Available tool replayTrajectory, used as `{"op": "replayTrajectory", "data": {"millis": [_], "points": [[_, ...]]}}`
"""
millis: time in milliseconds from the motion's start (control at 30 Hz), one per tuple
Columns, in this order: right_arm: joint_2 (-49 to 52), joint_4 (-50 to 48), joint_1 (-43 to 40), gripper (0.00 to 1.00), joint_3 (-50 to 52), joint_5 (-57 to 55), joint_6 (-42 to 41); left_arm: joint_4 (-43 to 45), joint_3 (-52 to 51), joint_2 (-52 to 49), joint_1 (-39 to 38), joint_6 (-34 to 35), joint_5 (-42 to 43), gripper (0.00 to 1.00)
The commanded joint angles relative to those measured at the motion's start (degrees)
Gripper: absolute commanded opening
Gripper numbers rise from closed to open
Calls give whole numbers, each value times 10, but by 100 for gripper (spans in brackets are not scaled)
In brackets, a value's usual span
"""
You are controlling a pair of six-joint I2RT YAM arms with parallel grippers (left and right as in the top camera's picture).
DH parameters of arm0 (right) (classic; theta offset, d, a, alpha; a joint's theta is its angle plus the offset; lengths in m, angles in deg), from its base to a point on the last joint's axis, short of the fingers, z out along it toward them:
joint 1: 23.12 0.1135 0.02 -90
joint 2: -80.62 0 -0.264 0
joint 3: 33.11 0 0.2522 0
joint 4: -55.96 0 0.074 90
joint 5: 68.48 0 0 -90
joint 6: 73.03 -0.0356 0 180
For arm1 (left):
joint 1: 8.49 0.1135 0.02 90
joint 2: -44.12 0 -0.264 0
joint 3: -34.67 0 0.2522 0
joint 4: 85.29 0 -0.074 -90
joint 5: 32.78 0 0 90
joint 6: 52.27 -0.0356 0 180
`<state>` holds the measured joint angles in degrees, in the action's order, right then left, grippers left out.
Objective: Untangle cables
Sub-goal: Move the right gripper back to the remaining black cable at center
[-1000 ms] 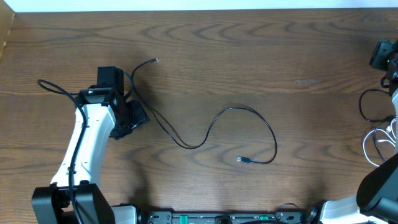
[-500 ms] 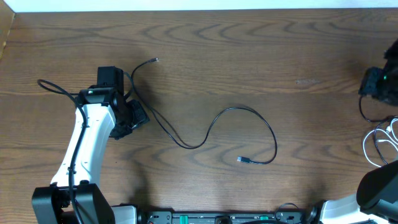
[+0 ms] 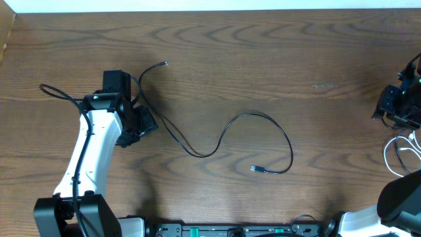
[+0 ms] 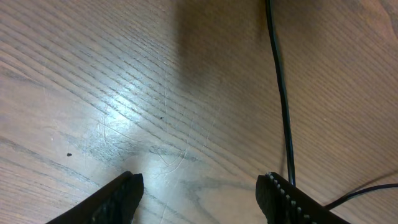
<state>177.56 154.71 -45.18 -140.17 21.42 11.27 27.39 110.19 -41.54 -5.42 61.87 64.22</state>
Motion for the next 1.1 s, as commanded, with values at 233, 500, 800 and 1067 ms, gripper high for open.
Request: {"op": "replayTrajectory", "data": {"millis": [233, 500, 800, 1067], "points": [[-17, -76, 141, 59, -7, 120, 82, -2, 2, 0, 1, -4, -2, 64], [-5, -167, 350, 62, -7, 136, 88, -7, 2, 0, 2, -3, -81, 64], [-4, -193, 429, 66, -7, 166, 99, -11, 2, 0, 1, -4, -82, 64], [-3, -204, 557, 66, -7, 271, 317, -11, 2, 0, 1, -4, -83, 64]]}}
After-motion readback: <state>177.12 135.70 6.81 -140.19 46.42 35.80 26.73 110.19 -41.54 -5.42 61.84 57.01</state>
